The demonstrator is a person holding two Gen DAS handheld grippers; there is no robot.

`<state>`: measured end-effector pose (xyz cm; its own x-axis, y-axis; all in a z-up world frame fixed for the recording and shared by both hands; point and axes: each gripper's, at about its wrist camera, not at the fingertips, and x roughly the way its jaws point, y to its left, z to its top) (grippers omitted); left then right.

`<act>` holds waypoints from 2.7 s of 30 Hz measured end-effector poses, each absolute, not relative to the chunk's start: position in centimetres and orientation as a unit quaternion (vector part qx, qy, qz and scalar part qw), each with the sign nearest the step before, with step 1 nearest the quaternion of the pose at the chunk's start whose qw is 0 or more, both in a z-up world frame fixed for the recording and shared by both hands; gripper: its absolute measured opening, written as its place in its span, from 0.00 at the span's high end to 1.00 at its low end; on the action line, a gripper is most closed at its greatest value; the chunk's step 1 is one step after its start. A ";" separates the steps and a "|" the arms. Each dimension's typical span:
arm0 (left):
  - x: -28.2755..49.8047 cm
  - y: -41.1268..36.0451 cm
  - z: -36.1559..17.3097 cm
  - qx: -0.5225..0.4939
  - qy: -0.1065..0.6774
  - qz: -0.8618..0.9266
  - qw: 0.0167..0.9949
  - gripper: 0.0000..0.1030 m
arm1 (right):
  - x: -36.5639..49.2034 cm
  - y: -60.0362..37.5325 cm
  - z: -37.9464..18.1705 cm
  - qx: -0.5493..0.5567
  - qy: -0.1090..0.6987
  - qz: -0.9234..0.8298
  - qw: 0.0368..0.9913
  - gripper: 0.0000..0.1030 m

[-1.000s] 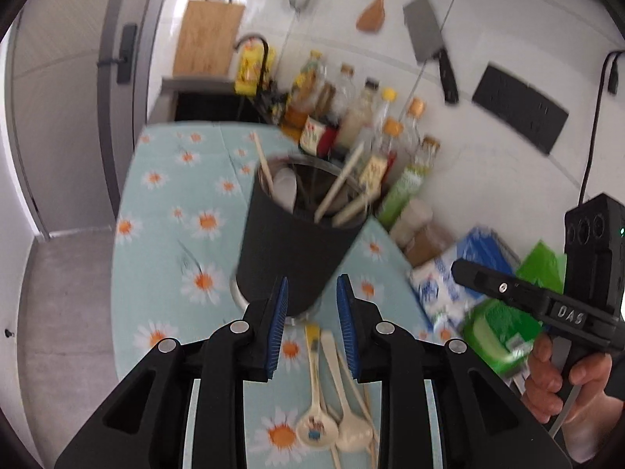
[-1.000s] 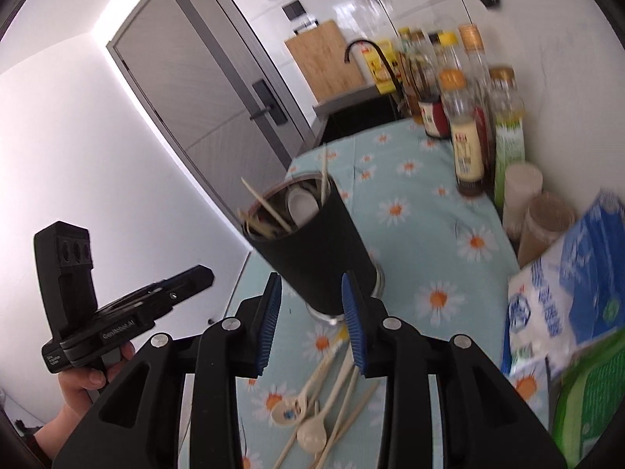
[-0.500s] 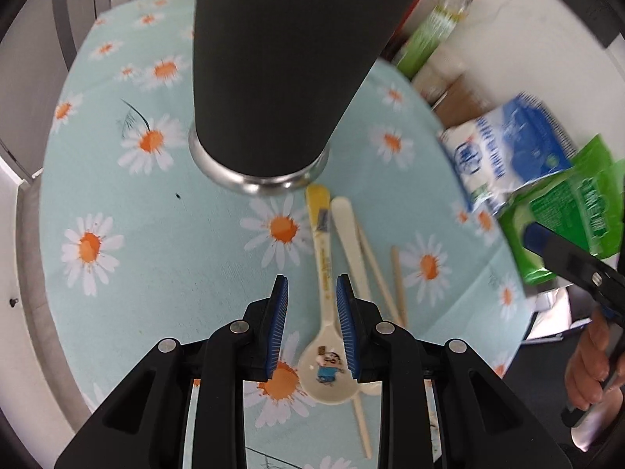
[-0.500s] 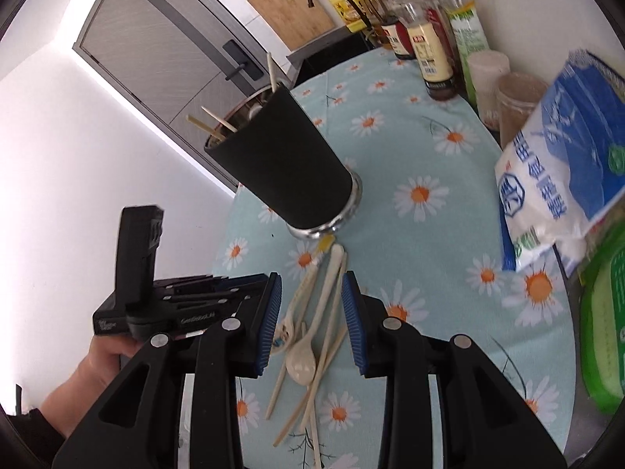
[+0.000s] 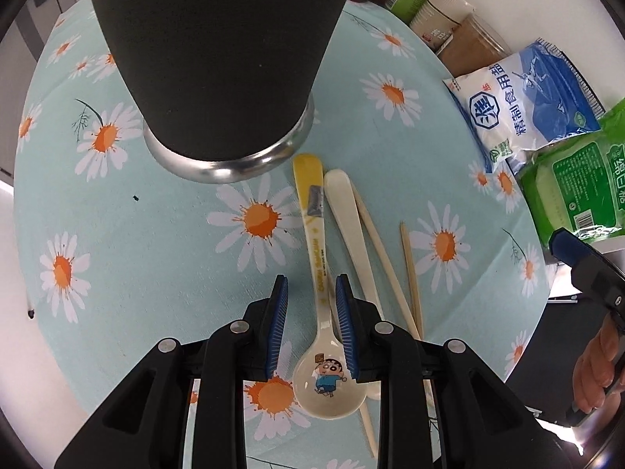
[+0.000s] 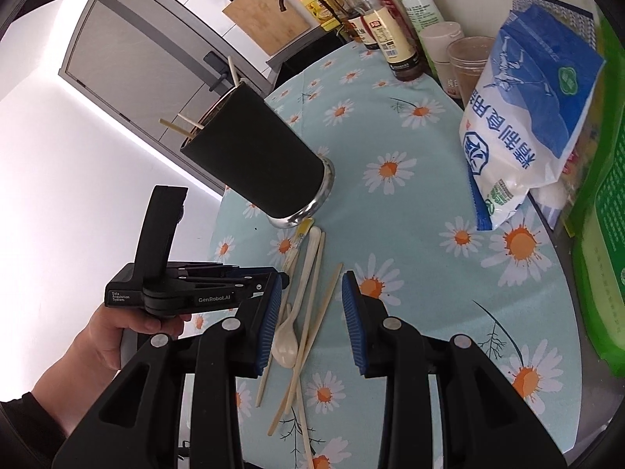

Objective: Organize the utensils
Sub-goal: 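Grasp the cartoon-print spoon with the left gripper while the right gripper approaches the spoons, then close the right gripper on a wooden chopstick while the left gripper holds the spoon, then lift the spoon and chopstick and carry both above the black holder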

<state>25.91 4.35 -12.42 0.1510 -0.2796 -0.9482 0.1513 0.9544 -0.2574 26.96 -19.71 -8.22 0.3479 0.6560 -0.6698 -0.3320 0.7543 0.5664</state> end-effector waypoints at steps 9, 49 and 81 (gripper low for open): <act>25.9 3.9 -12.4 -0.044 0.636 -0.150 0.756 0.94 | 27.0 -19.3 -8.3 0.158 0.486 0.311 0.801 0.68; 15.3 14.0 -6.9 -0.242 0.501 -0.135 0.819 0.94 | 32.6 -7.8 -15.8 -0.042 0.691 0.236 0.682 0.88; 17.6 12.5 -2.3 -0.231 0.414 -0.134 0.870 0.94 | 30.8 -13.9 -4.1 0.100 0.479 0.400 0.774 0.94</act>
<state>17.59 12.55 -2.31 0.6215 -0.4248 -0.6582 0.0421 0.8571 -0.5134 30.83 -13.93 -4.15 0.2195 0.7162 -0.6624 -0.5242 0.6592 0.5391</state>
